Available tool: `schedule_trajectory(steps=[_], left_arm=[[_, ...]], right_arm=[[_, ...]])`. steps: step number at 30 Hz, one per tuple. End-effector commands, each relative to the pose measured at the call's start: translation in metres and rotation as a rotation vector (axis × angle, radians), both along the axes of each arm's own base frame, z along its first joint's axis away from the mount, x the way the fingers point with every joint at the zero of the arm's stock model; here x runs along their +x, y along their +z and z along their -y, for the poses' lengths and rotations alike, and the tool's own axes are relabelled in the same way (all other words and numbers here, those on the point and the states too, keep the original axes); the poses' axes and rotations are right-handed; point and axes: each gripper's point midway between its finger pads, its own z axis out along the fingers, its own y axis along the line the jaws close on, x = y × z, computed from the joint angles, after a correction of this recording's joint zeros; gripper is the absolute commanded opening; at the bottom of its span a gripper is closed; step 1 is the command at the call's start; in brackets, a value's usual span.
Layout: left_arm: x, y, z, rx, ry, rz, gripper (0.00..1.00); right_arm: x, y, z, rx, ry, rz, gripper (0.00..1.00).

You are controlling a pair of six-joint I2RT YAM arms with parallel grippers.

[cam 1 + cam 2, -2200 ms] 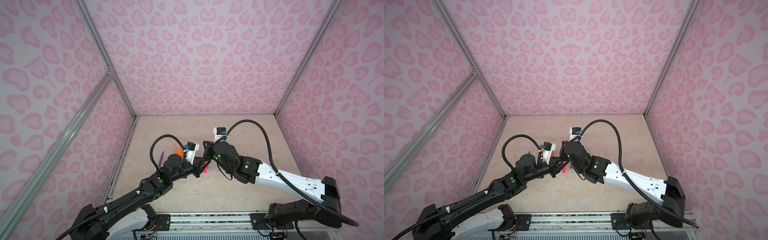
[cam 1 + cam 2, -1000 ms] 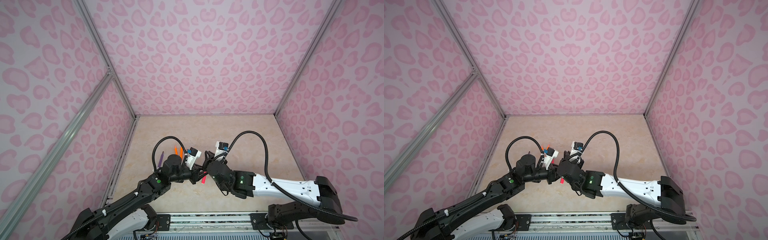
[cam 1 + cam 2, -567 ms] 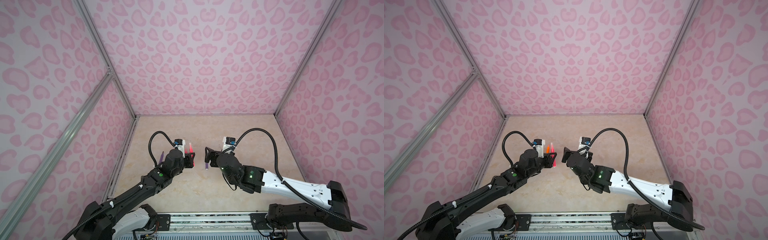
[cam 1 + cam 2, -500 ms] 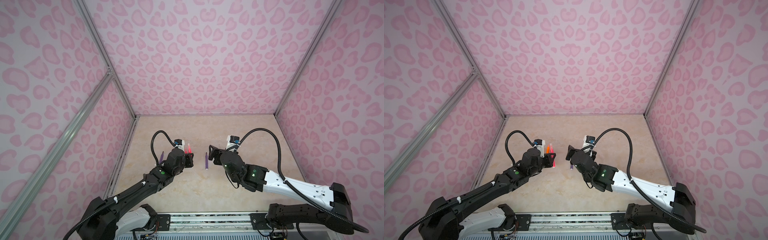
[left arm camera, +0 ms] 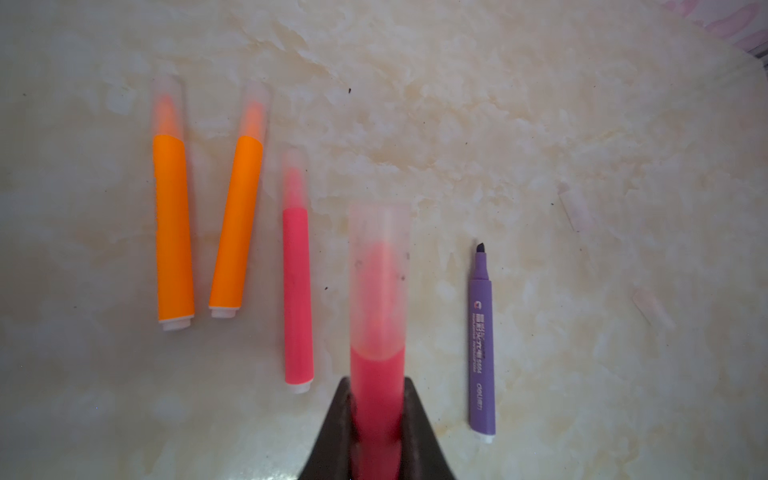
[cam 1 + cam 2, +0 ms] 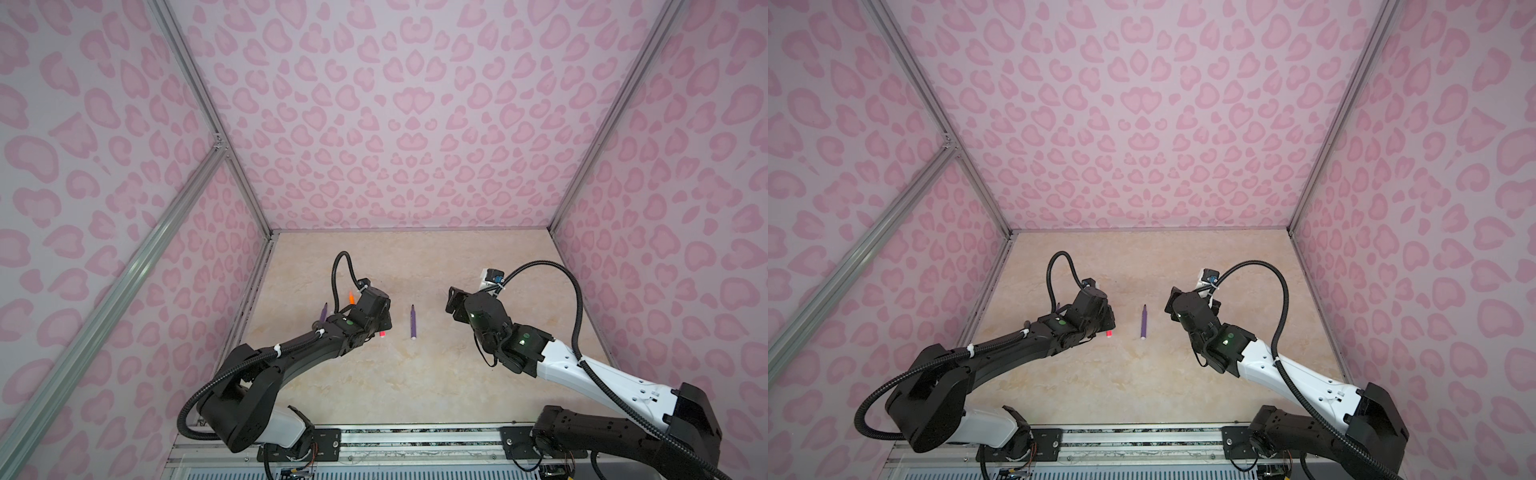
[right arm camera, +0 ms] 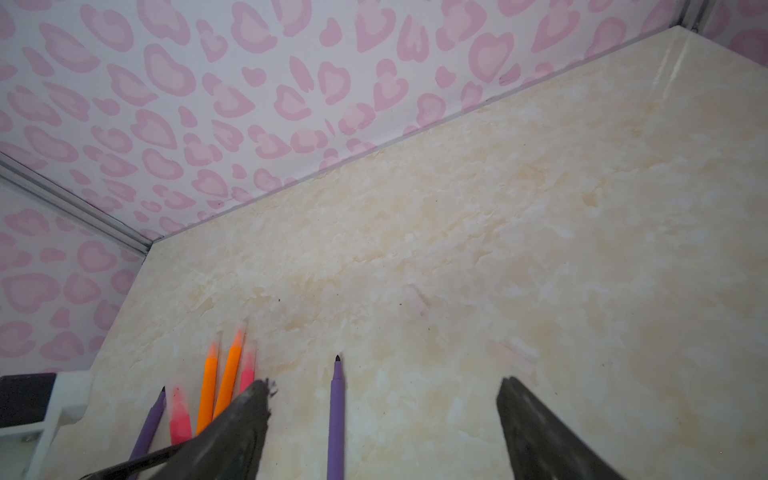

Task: Insert the pens into the pen caps
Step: 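Open the right gripper and draw it back while the left gripper lowers the capped marker, then lay the capped pink marker beside the others and open the left gripper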

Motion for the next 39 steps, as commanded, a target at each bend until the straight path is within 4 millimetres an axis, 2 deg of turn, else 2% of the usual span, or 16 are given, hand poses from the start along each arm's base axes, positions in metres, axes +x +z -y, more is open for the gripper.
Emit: schedule_trajectory(steps=[1, 9, 15, 25, 31, 39], left_arm=[[0.002, -0.014, 0.006, 0.033, -0.03, -0.06, 0.03], [0.02, -0.05, 0.024, 0.137, -0.105, -0.176, 0.03], [0.03, -0.065, 0.022, 0.203, -0.107, -0.227, 0.03], [0.033, -0.066, 0.014, 0.226, -0.074, -0.234, 0.03], [0.033, -0.073, 0.013, 0.239, -0.069, -0.259, 0.13], [0.034, -0.067, 0.011, 0.239, -0.065, -0.241, 0.27]], right_arm=[[-0.001, -0.009, 0.002, -0.026, 0.015, -0.021, 0.84], [-0.003, -0.019, -0.003, -0.027, 0.053, -0.054, 0.82], [-0.005, -0.019, 0.001, -0.029, 0.059, -0.053, 0.82], [-0.006, -0.024, 0.002, -0.011, 0.077, -0.072, 0.82], [-0.008, -0.028, 0.004, -0.011, 0.074, -0.082, 0.83], [-0.005, -0.025, -0.002, -0.006, 0.08, -0.092, 0.86]])
